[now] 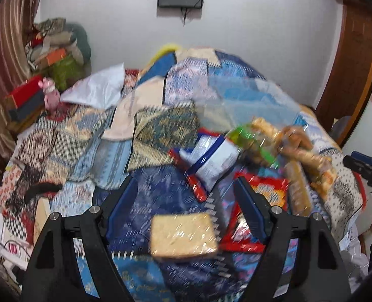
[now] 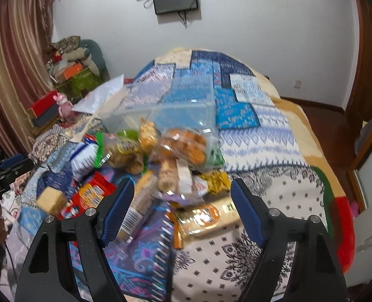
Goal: Organize snacks
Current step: 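Grasp the clear-wrapped square cake with the left tool while the right tool grasps the yellow-wrapped roll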
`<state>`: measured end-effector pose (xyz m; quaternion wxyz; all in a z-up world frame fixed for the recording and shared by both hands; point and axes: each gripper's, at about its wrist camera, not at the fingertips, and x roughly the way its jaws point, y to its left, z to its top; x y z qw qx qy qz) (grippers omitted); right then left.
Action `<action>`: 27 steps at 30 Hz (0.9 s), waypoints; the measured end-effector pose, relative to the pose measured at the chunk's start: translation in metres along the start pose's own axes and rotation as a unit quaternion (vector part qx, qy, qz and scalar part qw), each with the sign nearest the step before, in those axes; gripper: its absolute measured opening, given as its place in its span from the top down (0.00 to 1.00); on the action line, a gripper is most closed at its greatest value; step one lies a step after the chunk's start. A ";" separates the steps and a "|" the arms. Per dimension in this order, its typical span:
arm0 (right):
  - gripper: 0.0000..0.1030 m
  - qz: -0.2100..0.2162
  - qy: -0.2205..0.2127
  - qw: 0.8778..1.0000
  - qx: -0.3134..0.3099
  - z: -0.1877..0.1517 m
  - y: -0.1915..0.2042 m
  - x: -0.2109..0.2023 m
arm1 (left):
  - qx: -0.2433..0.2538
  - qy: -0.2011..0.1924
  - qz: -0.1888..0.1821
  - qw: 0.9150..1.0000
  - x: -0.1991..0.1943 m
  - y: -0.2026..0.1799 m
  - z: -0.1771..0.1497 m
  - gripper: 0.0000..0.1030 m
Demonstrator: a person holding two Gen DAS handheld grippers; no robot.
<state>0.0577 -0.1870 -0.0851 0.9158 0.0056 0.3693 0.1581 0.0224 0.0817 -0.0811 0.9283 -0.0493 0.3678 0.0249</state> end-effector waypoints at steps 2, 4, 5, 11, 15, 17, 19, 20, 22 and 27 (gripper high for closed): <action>0.26 -0.001 0.009 1.000 0.003 -0.004 -0.005 0.003 | -0.007 0.023 0.000 1.000 0.009 0.005 -0.008 0.23; 0.26 -0.003 0.019 1.000 0.004 -0.009 -0.010 0.006 | -0.016 0.043 -0.001 0.999 0.016 0.009 -0.014 0.23; 0.26 -0.004 0.024 1.000 0.003 -0.011 -0.012 0.008 | -0.022 0.054 -0.003 0.998 0.021 0.012 -0.019 0.23; 0.26 -0.002 0.050 0.999 0.004 -0.020 -0.023 0.019 | -0.039 0.092 -0.020 0.995 0.035 0.016 -0.034 0.22; 0.26 -0.001 0.069 0.998 0.010 -0.024 -0.027 0.028 | -0.024 0.105 -0.017 0.994 0.040 0.007 -0.041 0.21; 0.26 0.000 0.080 0.997 0.020 -0.026 -0.029 0.033 | -0.014 0.112 -0.013 0.994 0.045 0.001 -0.045 0.17; 0.26 -0.001 0.091 0.995 0.035 -0.029 -0.034 0.038 | -0.009 0.118 -0.009 0.993 0.049 -0.001 -0.048 0.17; 0.26 -0.001 0.095 0.995 0.042 -0.029 -0.035 0.040 | -0.007 0.123 -0.006 0.992 0.053 -0.002 -0.050 0.17; 0.26 0.000 0.105 0.993 0.056 -0.031 -0.039 0.044 | -0.010 0.126 -0.004 0.992 0.058 -0.002 -0.052 0.17; 0.26 0.026 0.124 0.987 0.099 -0.031 -0.050 0.050 | -0.021 0.130 -0.012 0.991 0.066 0.001 -0.054 0.18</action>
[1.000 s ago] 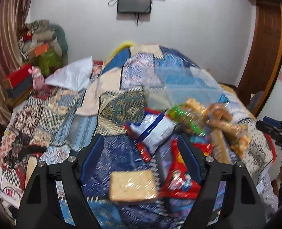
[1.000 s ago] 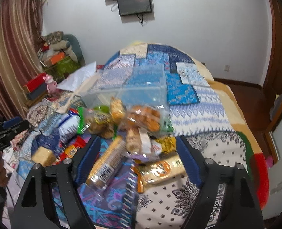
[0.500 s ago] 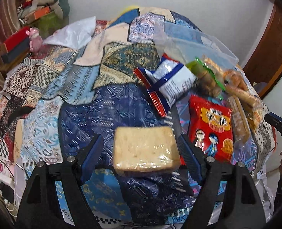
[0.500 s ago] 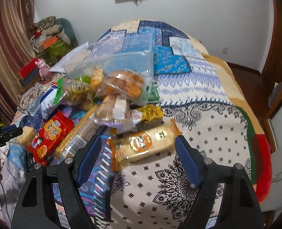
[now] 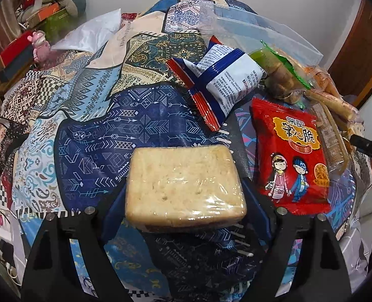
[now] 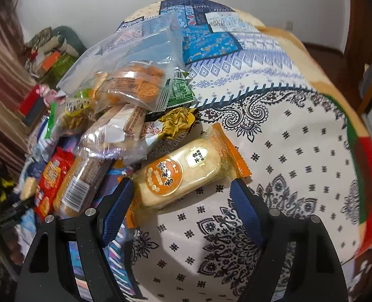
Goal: Organize snacks
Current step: 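Grasp the clear-wrapped square cake with the left tool while the right tool grasps the yellow-wrapped roll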
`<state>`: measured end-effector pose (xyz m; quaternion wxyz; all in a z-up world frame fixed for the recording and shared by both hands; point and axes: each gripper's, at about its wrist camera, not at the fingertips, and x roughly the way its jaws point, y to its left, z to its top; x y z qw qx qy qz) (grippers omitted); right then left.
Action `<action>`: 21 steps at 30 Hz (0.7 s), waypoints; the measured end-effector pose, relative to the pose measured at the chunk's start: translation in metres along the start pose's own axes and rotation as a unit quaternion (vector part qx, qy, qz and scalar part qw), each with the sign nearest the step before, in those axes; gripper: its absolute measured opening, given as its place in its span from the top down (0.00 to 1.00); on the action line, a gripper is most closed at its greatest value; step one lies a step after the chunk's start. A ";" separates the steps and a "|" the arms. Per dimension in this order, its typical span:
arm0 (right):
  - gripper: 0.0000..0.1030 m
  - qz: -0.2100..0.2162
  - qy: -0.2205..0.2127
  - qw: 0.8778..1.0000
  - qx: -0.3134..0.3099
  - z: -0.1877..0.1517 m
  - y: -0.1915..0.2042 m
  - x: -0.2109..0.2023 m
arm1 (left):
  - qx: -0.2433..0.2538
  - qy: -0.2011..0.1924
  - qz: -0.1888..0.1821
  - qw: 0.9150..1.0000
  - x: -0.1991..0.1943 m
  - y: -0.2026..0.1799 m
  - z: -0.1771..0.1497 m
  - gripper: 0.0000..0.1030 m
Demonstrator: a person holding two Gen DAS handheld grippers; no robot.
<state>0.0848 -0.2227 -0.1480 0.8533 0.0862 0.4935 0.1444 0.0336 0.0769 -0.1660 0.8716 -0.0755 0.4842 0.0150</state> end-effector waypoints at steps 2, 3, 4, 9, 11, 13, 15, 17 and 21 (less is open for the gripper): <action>0.26 0.004 -0.001 1.000 0.004 0.002 0.000 -0.001 | 0.003 -0.004 0.003 1.000 0.001 -0.001 0.001 0.19; 0.26 0.005 -0.002 1.000 0.005 0.004 0.001 0.000 | 0.004 -0.006 0.004 1.000 0.001 -0.001 0.001 0.20; 0.25 0.005 -0.002 1.000 0.005 0.005 0.002 0.001 | 0.005 -0.007 0.004 1.000 0.001 -0.001 0.001 0.20; 0.26 0.009 -0.001 1.000 0.023 0.010 0.006 0.007 | 0.003 -0.011 0.001 1.000 0.000 0.002 0.002 0.21; 0.31 0.004 0.000 1.000 0.023 0.011 0.008 0.009 | 0.005 -0.014 0.004 1.000 -0.001 0.002 0.002 0.22; 0.40 -0.005 0.003 1.000 0.019 0.012 0.009 0.011 | 0.005 -0.017 0.005 1.000 -0.004 0.000 0.003 0.23; 0.48 -0.014 0.003 1.000 0.015 0.010 0.008 0.011 | 0.006 -0.020 0.007 1.000 -0.006 0.000 0.004 0.23; 0.54 -0.010 0.002 1.000 0.014 0.009 0.004 0.008 | 0.007 -0.023 0.009 1.000 -0.009 0.000 0.004 0.23; 0.62 0.003 0.003 1.000 0.022 0.007 -0.008 0.003 | 0.007 -0.032 0.009 0.999 -0.016 0.001 0.006 0.23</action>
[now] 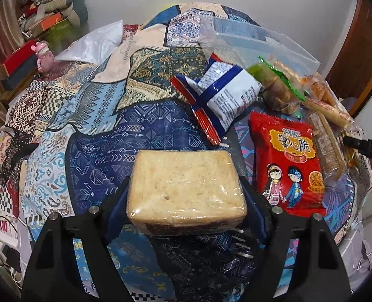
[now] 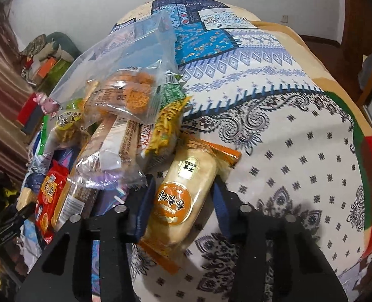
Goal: Organize snacks
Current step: 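Grasp the clear-wrapped square cake with the left tool while the right tool grasps the yellow-wrapped roll, then carry the cake with the left tool into the clear box while the right tool drops the roll in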
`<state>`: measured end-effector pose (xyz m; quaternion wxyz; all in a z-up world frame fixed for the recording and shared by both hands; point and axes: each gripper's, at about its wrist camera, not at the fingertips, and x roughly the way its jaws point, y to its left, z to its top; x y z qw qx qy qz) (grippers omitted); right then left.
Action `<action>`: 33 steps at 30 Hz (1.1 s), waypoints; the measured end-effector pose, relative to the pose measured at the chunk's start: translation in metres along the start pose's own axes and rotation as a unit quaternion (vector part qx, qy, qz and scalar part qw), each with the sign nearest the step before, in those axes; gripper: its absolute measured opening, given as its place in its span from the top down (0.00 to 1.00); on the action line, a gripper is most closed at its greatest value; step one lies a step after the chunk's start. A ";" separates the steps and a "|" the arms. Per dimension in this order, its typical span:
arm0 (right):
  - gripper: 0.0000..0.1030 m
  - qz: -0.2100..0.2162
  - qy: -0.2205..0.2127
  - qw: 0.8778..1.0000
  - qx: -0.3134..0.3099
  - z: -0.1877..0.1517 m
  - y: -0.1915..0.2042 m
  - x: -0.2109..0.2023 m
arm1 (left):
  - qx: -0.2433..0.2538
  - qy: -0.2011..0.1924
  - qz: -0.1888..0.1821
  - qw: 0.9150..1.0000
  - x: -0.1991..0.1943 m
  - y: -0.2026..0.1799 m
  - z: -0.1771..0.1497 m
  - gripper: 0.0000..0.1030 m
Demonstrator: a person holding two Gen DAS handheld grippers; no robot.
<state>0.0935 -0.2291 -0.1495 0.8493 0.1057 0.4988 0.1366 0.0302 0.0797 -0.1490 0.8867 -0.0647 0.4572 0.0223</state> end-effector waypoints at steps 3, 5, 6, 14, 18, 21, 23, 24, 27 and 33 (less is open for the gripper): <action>0.66 0.001 -0.002 1.000 0.000 -0.003 -0.006 -0.005 | 0.003 -0.010 -0.001 1.000 -0.007 -0.001 0.005 0.23; 0.67 0.005 -0.005 1.000 0.007 -0.004 -0.011 -0.010 | 0.007 -0.015 0.000 1.000 -0.011 -0.003 0.010 0.23; 0.67 0.007 -0.009 1.000 0.011 -0.005 -0.011 -0.012 | 0.009 -0.018 0.001 1.000 -0.014 -0.004 0.013 0.23; 0.67 0.003 -0.052 0.999 0.000 0.004 -0.005 -0.042 | 0.022 -0.047 -0.008 0.999 -0.032 -0.020 0.042 0.23; 0.67 0.011 -0.077 0.997 -0.016 0.017 0.007 -0.057 | 0.043 -0.063 -0.013 0.997 -0.039 -0.037 0.058 0.23; 0.67 0.020 -0.094 0.995 -0.031 0.030 0.019 -0.066 | 0.054 -0.073 -0.021 0.996 -0.043 -0.050 0.070 0.23; 0.67 0.026 -0.104 0.993 -0.041 0.039 0.028 -0.069 | 0.059 -0.079 -0.027 0.995 -0.044 -0.059 0.081 0.23; 0.67 0.029 -0.106 0.993 -0.045 0.042 0.032 -0.070 | 0.062 -0.082 -0.028 0.994 -0.045 -0.063 0.086 0.23; 0.67 0.035 -0.114 0.991 -0.059 0.055 0.045 -0.067 | 0.069 -0.089 -0.031 0.993 -0.045 -0.074 0.102 0.23; 0.67 0.041 -0.120 0.988 -0.084 0.081 0.068 -0.059 | 0.073 -0.097 -0.049 0.991 -0.039 -0.089 0.143 0.23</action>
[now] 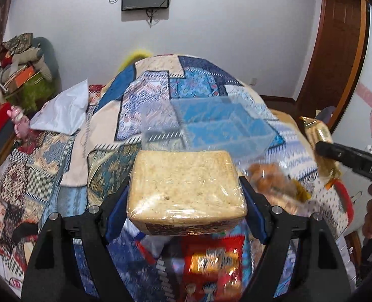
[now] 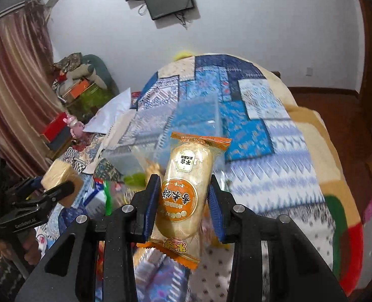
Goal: Organize snacks
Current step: 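Carry the cake with the left tool into the clear box while the right tool drops the roll in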
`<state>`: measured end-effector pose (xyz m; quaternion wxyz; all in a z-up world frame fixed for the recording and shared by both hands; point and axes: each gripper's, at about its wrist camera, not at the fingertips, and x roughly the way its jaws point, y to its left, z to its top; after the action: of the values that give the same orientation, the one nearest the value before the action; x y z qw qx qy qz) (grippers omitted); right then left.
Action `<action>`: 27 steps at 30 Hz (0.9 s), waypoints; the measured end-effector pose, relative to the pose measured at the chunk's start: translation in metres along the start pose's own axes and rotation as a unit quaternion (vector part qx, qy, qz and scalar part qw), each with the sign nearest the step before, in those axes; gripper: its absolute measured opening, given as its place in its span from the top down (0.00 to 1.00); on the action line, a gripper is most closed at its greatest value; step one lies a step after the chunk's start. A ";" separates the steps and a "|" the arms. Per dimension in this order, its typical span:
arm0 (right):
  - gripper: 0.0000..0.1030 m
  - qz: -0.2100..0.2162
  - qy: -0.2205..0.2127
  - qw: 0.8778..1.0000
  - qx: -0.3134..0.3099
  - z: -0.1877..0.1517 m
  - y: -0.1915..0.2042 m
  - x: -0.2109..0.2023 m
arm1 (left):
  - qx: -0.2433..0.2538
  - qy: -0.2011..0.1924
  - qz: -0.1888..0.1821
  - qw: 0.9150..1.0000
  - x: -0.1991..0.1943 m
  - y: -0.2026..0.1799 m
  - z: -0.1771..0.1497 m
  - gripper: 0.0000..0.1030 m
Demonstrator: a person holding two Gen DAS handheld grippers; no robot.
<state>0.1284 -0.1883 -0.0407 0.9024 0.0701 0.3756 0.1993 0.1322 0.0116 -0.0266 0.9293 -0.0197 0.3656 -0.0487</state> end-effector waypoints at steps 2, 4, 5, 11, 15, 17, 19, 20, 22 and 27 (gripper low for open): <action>0.67 0.004 -0.003 1.000 -0.003 0.010 0.003 0.007 | 0.001 -0.002 -0.001 1.000 0.007 -0.001 0.013 0.23; 0.67 0.011 -0.004 1.000 -0.001 0.018 0.004 0.013 | -0.002 -0.001 -0.006 1.000 0.015 0.000 0.027 0.23; 0.67 0.014 -0.005 1.000 0.000 0.024 0.004 0.018 | -0.004 -0.001 -0.007 1.000 0.018 0.001 0.031 0.23; 0.67 0.014 -0.005 1.000 -0.004 0.044 0.006 0.040 | -0.012 0.008 -0.011 1.000 0.047 0.009 0.059 0.23; 0.67 0.014 0.001 1.000 -0.007 0.056 0.006 0.062 | -0.017 0.017 -0.016 1.000 0.067 0.015 0.070 0.23; 0.67 0.013 0.004 1.000 -0.010 0.060 0.006 0.071 | -0.022 0.024 -0.017 0.999 0.080 0.020 0.075 0.23; 0.67 0.012 0.010 1.000 -0.015 0.065 0.008 0.083 | -0.025 0.030 -0.020 0.999 0.091 0.022 0.079 0.23; 0.67 0.012 0.012 1.000 -0.017 0.067 0.008 0.088 | -0.026 0.034 -0.022 0.999 0.098 0.023 0.079 0.23; 0.67 0.012 0.016 1.000 -0.021 0.071 0.008 0.097 | -0.028 0.042 -0.024 0.998 0.110 0.024 0.082 0.23; 0.67 0.009 0.031 0.999 -0.029 0.077 0.008 0.122 | -0.034 0.068 -0.026 0.997 0.141 0.031 0.086 0.23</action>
<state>0.2577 -0.1288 -0.0633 0.8900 0.0410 0.3971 0.2205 0.2956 0.0275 -0.0611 0.8996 -0.0577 0.4285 -0.0612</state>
